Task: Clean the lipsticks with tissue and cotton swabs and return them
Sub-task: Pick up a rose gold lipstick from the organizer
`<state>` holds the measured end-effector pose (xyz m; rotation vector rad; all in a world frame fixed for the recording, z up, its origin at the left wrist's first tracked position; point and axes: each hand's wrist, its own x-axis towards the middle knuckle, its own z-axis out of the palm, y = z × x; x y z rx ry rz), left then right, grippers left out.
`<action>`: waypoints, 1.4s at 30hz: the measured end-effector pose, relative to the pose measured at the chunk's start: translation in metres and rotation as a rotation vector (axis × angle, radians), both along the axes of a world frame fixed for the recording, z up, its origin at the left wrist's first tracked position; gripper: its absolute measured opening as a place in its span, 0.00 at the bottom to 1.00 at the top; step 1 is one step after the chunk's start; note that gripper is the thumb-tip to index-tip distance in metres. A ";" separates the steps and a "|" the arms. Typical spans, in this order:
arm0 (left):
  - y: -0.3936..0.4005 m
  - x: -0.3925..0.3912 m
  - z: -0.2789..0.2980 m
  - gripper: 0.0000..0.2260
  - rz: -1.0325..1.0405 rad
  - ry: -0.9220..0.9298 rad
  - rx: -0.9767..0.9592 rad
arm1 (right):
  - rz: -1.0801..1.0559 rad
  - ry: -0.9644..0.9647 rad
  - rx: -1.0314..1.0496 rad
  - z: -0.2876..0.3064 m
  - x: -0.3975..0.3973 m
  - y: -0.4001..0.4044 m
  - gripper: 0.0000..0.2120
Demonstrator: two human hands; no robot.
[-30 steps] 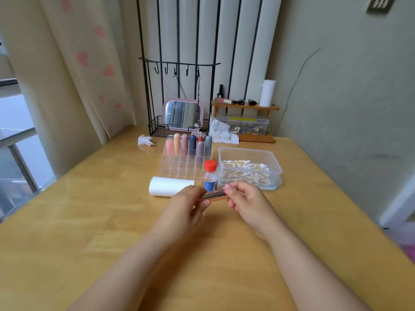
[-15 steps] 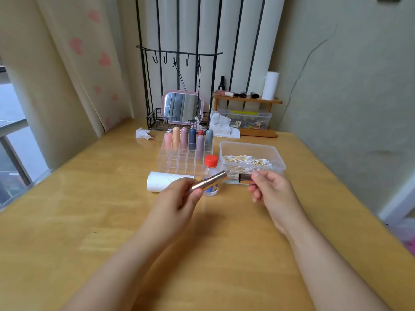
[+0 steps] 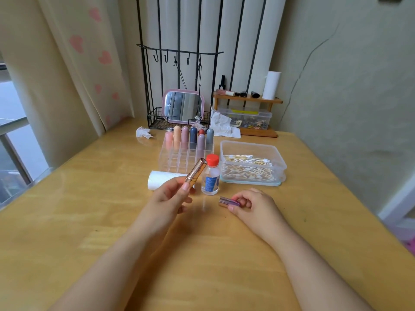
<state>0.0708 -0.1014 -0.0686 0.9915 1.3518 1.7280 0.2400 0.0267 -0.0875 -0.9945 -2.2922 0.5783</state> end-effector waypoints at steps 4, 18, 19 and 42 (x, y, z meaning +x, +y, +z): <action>0.001 0.000 -0.004 0.05 -0.078 0.111 0.010 | 0.000 -0.024 0.055 -0.002 0.000 0.000 0.06; 0.003 0.009 -0.021 0.03 -0.077 0.576 -0.176 | -0.004 -0.026 0.036 -0.001 0.001 -0.004 0.09; 0.003 0.010 -0.020 0.04 -0.057 0.564 -0.173 | -0.005 -0.031 0.035 0.000 0.002 -0.004 0.10; -0.010 0.009 0.023 0.09 -0.131 -0.053 0.116 | 0.479 0.319 -0.666 0.054 -0.015 -0.070 0.07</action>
